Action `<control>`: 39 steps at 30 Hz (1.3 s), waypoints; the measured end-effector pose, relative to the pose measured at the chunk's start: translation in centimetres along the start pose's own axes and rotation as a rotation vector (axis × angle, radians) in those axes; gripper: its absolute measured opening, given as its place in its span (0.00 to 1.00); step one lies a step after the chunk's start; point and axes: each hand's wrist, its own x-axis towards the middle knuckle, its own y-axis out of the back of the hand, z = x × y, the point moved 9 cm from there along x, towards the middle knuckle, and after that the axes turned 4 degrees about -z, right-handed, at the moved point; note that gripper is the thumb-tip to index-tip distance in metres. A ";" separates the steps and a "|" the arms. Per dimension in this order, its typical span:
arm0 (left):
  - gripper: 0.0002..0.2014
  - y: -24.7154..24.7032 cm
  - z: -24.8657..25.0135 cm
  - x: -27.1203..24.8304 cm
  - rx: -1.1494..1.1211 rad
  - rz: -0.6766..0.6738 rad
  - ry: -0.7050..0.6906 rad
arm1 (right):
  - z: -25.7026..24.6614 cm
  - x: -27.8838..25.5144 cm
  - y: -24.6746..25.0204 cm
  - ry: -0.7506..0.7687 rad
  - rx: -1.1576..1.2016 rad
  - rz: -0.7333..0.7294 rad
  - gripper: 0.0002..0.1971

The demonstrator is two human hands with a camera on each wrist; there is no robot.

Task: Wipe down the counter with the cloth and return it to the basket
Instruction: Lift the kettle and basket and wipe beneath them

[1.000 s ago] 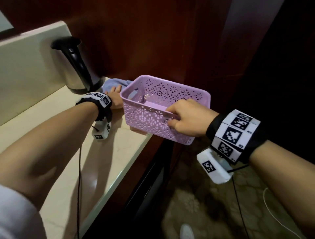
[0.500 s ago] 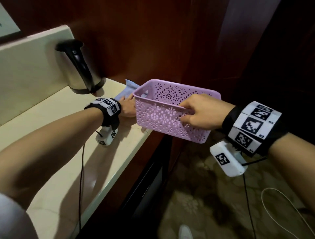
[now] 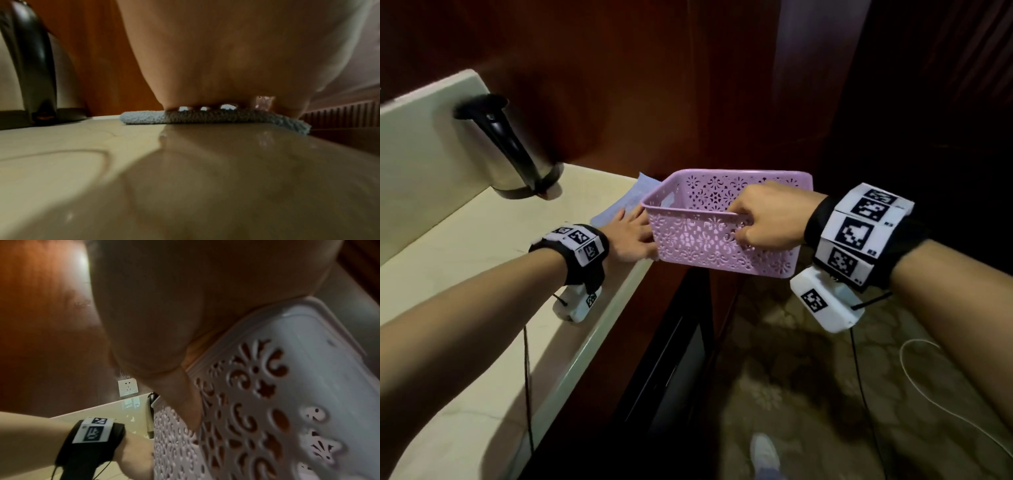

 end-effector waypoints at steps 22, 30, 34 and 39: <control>0.52 -10.0 -2.2 -16.1 -0.177 -0.054 0.192 | -13.3 3.2 -0.6 0.295 0.076 0.112 0.10; 0.49 -11.6 -2.8 -22.3 -0.384 -0.076 0.431 | -18.8 4.7 -2.2 0.453 0.063 0.056 0.07; 0.52 -12.1 -3.8 -23.4 -0.516 0.055 0.494 | -21.9 5.0 -3.0 0.533 0.060 0.042 0.12; 0.33 -11.9 -4.6 -27.1 -0.422 0.170 0.613 | -26.1 5.4 -4.4 0.651 0.028 0.027 0.03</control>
